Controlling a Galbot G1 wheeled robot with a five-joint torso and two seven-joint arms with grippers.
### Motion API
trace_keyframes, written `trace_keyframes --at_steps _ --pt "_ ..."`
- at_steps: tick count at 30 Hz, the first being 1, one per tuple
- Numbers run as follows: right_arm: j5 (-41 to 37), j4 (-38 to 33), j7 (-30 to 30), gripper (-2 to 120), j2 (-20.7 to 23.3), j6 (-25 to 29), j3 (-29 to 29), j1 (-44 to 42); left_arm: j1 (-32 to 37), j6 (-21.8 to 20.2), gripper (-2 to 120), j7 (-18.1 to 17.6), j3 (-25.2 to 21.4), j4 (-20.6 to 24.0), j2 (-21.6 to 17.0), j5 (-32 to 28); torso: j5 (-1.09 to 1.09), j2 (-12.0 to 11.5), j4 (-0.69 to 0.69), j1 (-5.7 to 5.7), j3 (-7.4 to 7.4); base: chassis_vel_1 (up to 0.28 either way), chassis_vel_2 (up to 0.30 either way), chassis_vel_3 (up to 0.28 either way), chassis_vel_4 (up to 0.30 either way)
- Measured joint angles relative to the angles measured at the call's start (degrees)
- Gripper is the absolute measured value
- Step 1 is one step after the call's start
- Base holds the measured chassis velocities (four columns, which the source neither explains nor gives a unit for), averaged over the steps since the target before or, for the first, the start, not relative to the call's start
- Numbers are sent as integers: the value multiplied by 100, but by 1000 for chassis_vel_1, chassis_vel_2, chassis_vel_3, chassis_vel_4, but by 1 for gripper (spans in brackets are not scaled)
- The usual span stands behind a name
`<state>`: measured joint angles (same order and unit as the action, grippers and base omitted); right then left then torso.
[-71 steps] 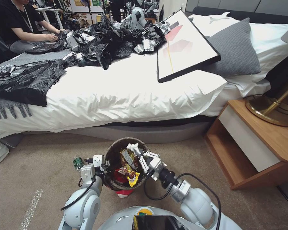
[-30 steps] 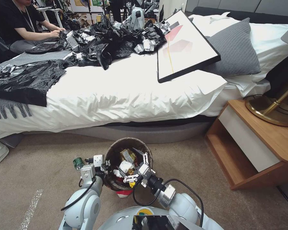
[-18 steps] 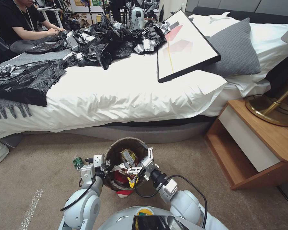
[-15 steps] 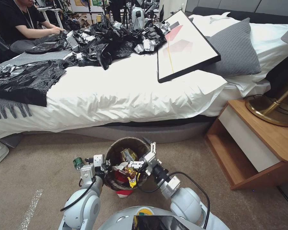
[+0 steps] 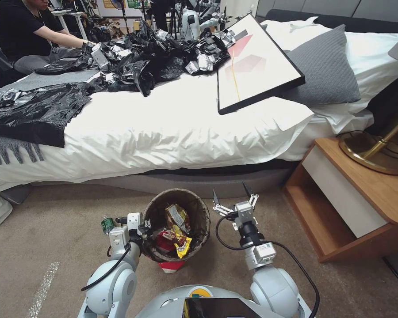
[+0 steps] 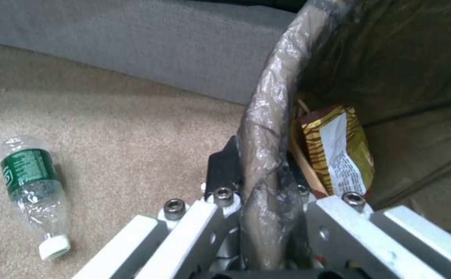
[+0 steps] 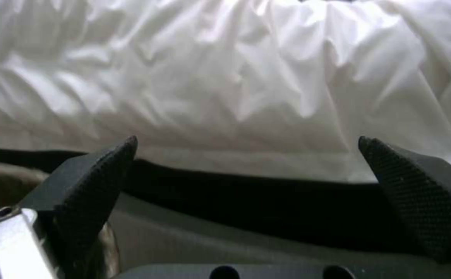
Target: Pick up the trash bin, then pick up the garbage from the floor and place it into the trash bin.
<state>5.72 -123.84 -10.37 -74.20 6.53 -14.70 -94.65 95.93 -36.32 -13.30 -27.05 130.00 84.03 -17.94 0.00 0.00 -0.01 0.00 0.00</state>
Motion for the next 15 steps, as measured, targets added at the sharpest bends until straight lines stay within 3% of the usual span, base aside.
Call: trace_keyframes --at_steps 15 --pt "-24 308 -43 100 -222 166 -5 -33 27 10 3 13 -46 51 -31 -27 0 0 1 0 0 0 0 0 0"
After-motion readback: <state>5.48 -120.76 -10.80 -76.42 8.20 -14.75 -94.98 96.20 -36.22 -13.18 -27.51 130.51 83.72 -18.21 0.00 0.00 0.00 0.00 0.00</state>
